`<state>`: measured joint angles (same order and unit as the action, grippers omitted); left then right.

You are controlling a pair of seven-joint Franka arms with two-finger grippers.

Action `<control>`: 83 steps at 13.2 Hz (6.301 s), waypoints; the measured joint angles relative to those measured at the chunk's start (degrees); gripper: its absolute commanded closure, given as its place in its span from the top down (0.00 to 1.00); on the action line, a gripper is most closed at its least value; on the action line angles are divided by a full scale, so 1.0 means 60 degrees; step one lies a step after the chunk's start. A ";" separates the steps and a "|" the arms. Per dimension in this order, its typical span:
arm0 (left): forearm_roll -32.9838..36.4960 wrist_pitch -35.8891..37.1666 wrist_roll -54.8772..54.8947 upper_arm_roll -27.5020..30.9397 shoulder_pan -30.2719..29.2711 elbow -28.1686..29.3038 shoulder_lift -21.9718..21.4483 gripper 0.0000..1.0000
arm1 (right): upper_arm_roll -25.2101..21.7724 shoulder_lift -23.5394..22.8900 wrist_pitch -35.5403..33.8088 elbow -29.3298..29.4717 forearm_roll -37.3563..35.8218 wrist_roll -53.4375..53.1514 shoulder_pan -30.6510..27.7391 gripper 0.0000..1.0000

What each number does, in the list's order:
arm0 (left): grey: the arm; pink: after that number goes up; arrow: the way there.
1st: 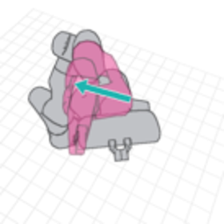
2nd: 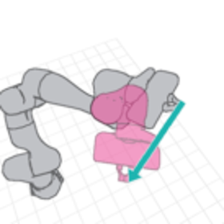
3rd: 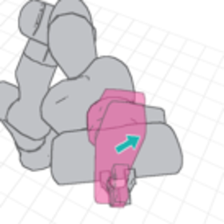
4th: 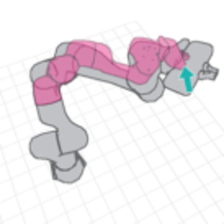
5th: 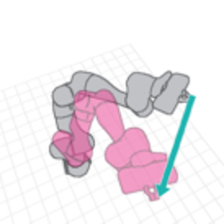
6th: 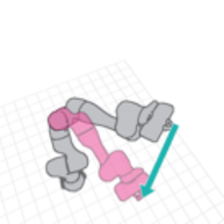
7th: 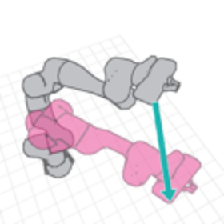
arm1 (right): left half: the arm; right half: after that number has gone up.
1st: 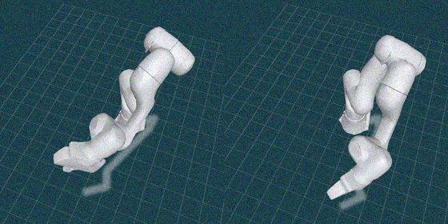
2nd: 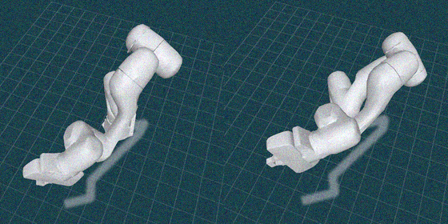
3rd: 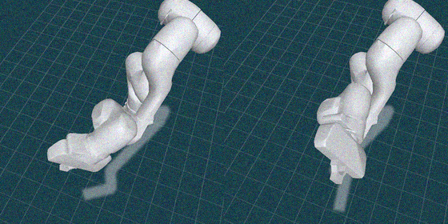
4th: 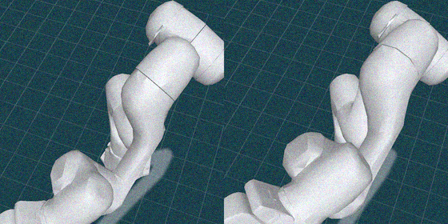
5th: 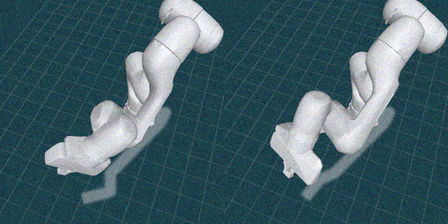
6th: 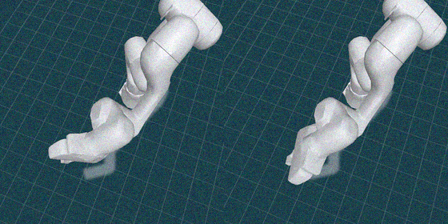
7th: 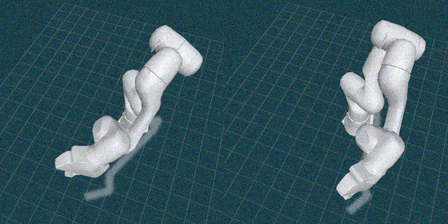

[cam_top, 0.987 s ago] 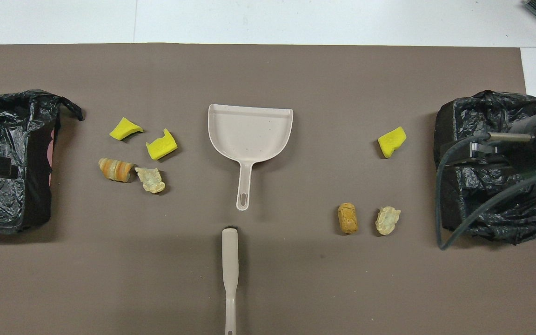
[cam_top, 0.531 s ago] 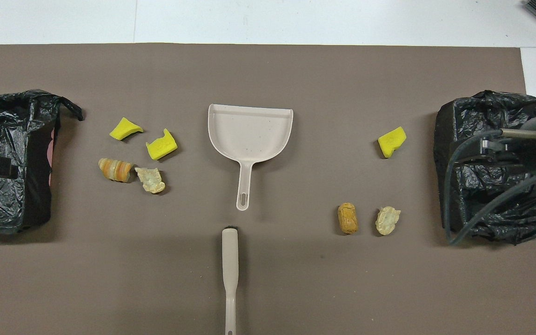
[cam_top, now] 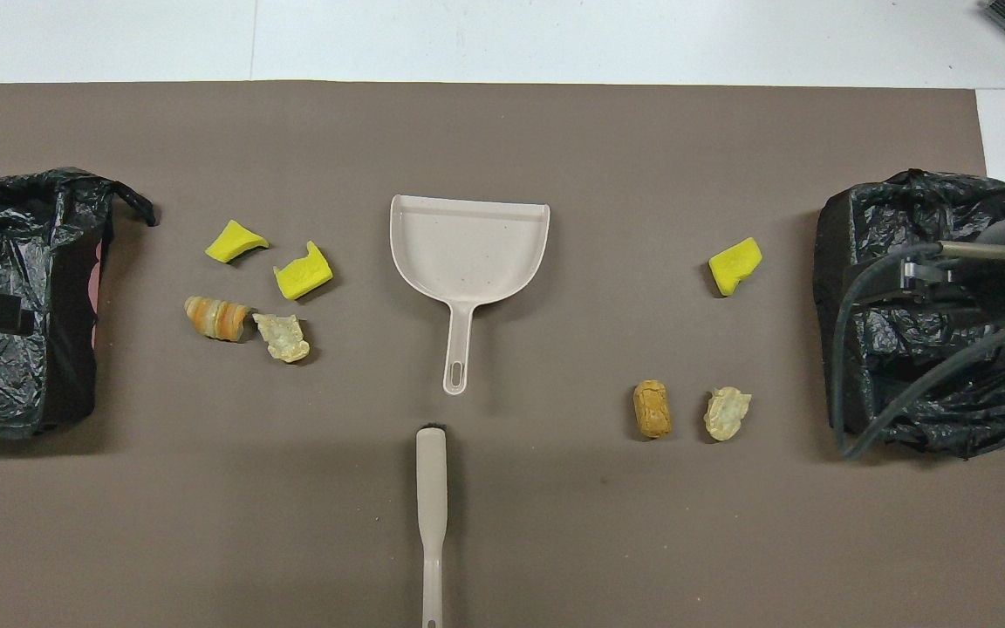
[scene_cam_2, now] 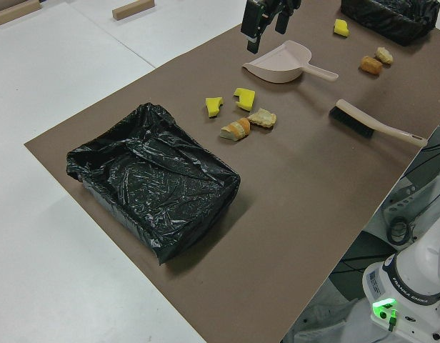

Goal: Sweep and dump trash in bin

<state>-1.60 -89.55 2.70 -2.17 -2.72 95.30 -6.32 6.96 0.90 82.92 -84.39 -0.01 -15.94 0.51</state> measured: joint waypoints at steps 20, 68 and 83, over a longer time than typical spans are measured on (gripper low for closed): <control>0.0000 0.0000 0.0000 0.0000 0.0000 0.0000 0.0000 1.00 | 0.0046 0.0149 0.0196 -0.0227 -0.0003 -0.0120 0.0114 1.00; -0.0204 -0.2854 -0.4853 -0.0450 0.5088 0.8199 -0.2522 0.00 | 0.0249 -0.5940 0.4918 0.0764 -0.0922 -0.5350 0.5309 0.00; 0.1150 -0.4782 -0.3008 -0.0546 -0.0481 0.5450 0.0865 0.00 | 0.0179 -0.5599 0.4843 0.0742 -0.1346 0.2941 0.4481 0.00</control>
<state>5.30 -118.24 -15.34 -5.44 -5.61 128.00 -1.13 8.03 -32.70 111.98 -79.94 -8.09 1.71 27.40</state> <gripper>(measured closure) 0.740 0.692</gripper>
